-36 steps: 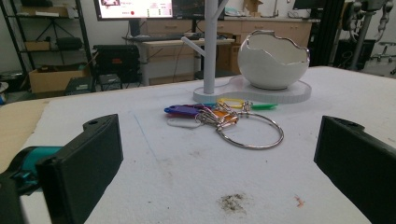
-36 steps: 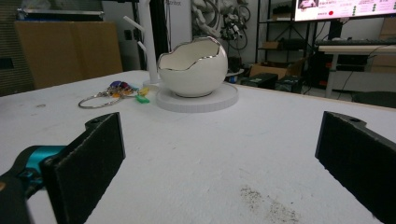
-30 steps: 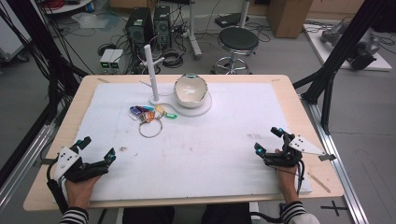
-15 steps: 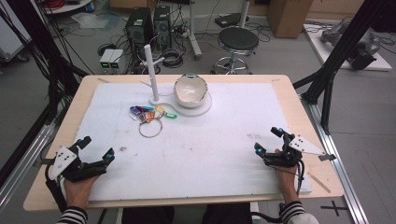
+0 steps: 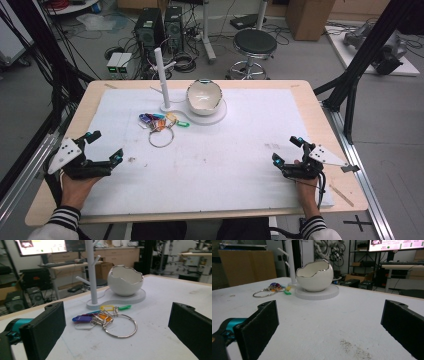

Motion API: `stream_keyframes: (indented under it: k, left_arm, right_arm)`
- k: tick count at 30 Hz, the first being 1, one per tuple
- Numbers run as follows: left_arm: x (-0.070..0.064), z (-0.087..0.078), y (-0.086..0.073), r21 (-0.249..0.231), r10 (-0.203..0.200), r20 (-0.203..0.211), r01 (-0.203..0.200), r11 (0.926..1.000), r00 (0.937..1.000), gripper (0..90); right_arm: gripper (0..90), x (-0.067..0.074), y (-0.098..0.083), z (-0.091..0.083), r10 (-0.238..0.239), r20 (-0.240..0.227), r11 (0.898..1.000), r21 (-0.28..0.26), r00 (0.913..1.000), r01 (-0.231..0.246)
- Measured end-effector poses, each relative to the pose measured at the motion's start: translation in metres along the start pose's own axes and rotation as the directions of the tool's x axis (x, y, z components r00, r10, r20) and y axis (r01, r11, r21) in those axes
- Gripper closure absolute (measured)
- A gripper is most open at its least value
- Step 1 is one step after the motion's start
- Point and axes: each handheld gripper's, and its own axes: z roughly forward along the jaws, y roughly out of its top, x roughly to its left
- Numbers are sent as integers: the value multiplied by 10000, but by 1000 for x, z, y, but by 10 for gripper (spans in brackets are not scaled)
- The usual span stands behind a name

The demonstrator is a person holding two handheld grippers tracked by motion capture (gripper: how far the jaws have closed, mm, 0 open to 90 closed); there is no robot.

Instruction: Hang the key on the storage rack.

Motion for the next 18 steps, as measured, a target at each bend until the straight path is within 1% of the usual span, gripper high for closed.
stream_keyframes:
  k: [1,2,3,5,6,8,10,11,12,13,15,17,18]
  left_arm:
    - [3,5,8,207,128,314,-134,9997,9994,17]
    - [5,8,12,363,225,459,-241,9991,9987,17]
    - [5,8,12,363,225,459,-241,9991,9987,17]
    - [9,15,21,695,447,788,-502,9963,9959,17]
    - [10,17,24,773,486,904,-556,9955,9947,17]
    - [12,25,32,1077,597,1252,-734,9915,9903,17]
    - [15,33,42,1386,740,1582,-964,9857,9846,17]
    - [16,40,49,1575,936,1753,-1218,9800,9801,17]
    - [16,40,49,1575,936,1753,-1218,9800,9801,17]
    - [16,45,53,1774,1033,1864,-1369,9746,9770,17]
    - [16,51,59,1977,1219,2027,-1625,9667,9716,17]
    - [16,59,67,2319,1462,2268,-1992,9521,9629,17]
    - [15,62,68,2337,1445,2333,-1997,9516,9616,17]
  right_arm:
    - [9,0,0,0,-1,-3,10000,5,10000,1]
    - [9,0,0,0,0,-3,10000,5,10000,0]
    - [9,0,0,0,4,-2,10000,5,10000,-4]
    - [9,0,0,0,8,2,10000,-4,10000,-8]
    - [9,0,0,0,1,4,10000,1,10000,-1]
    - [9,0,0,0,-3,3,10000,0,10000,3]
    - [9,0,0,0,1,-4,10000,4,10000,-1]
    - [9,0,0,0,19,-8,10000,-3,10000,-19]
    - [9,0,0,0,19,-8,10000,-3,10000,-19]
    - [9,0,0,0,8,-3,10000,0,10000,-8]
    - [9,0,0,0,10,-5,10000,1,10000,-10]
    - [9,0,0,0,6,-9,10000,2,10000,-6]
    - [9,0,0,0,6,-9,10000,2,10000,-6]
